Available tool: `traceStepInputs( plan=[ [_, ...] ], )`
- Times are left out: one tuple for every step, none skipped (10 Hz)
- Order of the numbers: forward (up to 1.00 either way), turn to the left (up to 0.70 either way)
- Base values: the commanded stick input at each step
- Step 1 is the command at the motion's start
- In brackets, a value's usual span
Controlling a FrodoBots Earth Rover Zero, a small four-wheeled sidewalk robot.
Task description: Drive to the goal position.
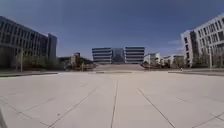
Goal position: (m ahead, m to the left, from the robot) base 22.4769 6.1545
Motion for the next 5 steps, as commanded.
traceStepInputs(
  plan=[
    [0.70,-0.05],
    [0.70,-0.05],
    [0.70,-0.05],
    [0.70,-0.05],
    [0.70,-0.05]
  ],
)
